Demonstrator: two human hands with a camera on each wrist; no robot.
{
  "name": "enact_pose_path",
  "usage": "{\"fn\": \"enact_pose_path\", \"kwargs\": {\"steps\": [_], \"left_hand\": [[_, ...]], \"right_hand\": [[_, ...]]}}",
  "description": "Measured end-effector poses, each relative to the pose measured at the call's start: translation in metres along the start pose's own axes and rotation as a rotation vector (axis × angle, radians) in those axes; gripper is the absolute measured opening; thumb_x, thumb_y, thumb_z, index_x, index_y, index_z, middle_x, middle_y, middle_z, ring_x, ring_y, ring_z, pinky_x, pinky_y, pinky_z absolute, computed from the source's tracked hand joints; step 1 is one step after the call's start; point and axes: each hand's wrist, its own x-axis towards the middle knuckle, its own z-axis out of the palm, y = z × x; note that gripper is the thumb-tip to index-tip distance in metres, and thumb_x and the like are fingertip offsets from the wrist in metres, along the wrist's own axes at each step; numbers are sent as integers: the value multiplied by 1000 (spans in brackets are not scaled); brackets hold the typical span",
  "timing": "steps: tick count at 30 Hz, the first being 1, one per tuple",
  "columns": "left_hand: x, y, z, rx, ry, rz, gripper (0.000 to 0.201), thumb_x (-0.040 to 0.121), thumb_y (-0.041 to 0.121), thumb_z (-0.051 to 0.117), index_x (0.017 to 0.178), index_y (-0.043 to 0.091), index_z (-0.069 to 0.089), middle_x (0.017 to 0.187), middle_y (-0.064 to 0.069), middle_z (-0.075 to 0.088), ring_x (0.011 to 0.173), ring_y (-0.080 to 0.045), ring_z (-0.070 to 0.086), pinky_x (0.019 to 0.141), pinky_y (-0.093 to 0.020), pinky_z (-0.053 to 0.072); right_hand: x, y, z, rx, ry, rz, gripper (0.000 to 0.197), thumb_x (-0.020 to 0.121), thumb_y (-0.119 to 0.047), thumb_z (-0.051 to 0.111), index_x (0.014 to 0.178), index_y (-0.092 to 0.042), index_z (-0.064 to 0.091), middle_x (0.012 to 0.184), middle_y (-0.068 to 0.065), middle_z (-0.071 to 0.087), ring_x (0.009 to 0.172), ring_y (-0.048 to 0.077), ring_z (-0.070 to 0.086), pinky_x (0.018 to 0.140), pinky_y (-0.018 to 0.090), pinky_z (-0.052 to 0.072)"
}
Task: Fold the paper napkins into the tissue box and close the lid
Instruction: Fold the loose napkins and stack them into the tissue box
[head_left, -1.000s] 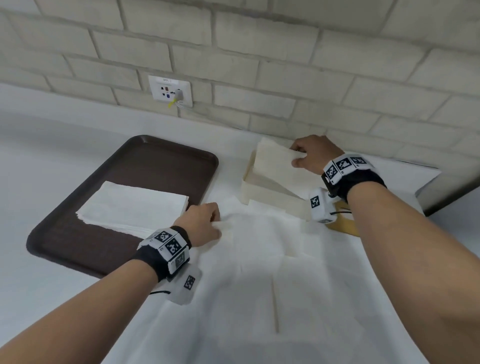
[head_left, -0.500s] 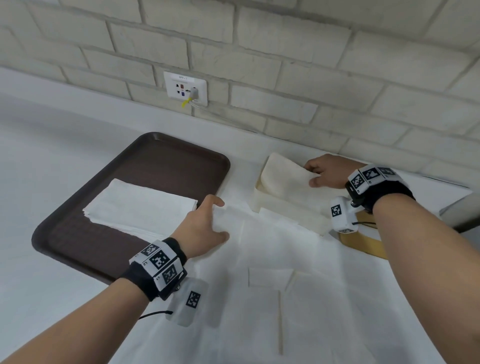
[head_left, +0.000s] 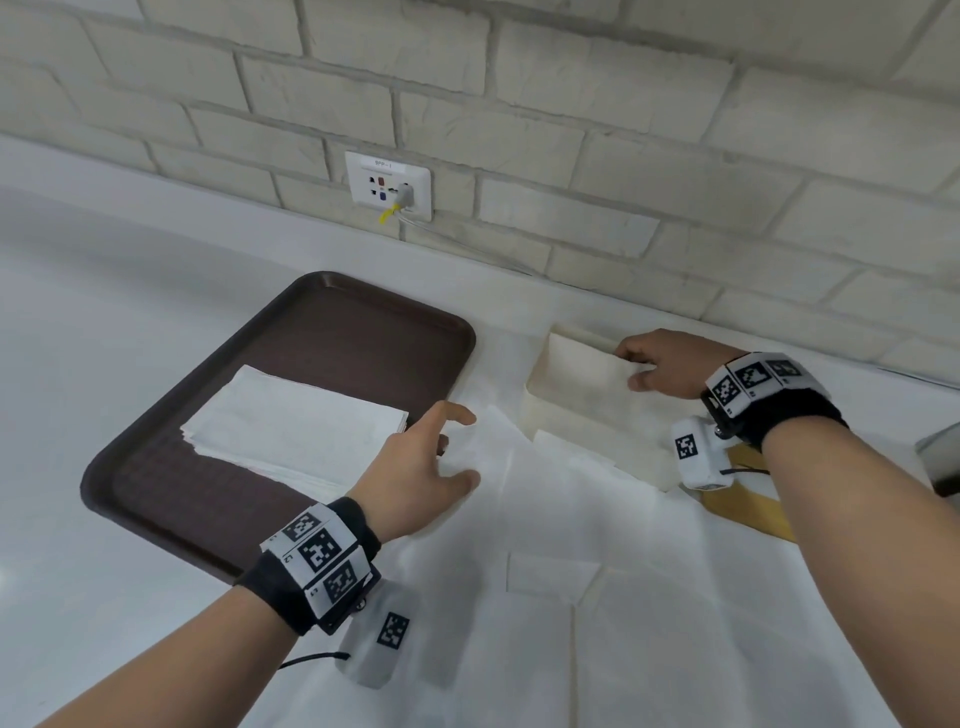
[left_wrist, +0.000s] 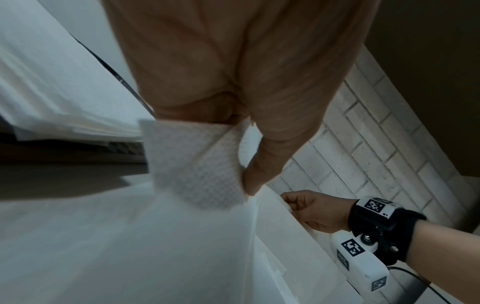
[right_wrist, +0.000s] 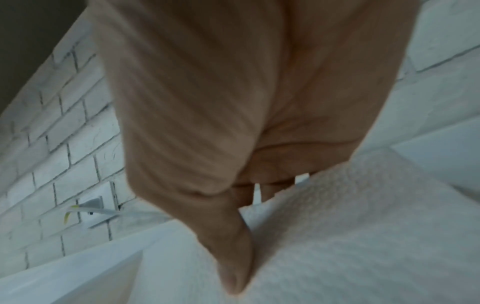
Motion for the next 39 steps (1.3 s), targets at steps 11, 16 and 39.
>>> {"fn": "enact_pose_path", "kwargs": {"steps": [11,16,39], "left_hand": [[-1,10,0,18,-47,-27,54,88,24,78,134,33,50,80,-1,51,72,-5,52,69,-4,40],[1,11,-2,75,-64,-28,49,88,26,78,133,29,58,70,7,50,66,3,53,66,-1,36],[-20,57,-67,148,93,633,12,96,10,72,107,15,73,87,25,65,75,8,59,69,-8,42]], "right_hand": [[-4,-3,-3,-18,17,40,50,92,-29,75,138,-23,58,131,-4,63,119,17,60,102,33,47],[-26,-1,-13,-92,82,108,23,89,-22,75,111,-28,71,112,-5,70,98,15,66,91,32,54],[-129,-103,68,603,388,-279,99,65,-54,91,150,-43,41,146,-26,50,133,-6,46,107,15,36]]}}
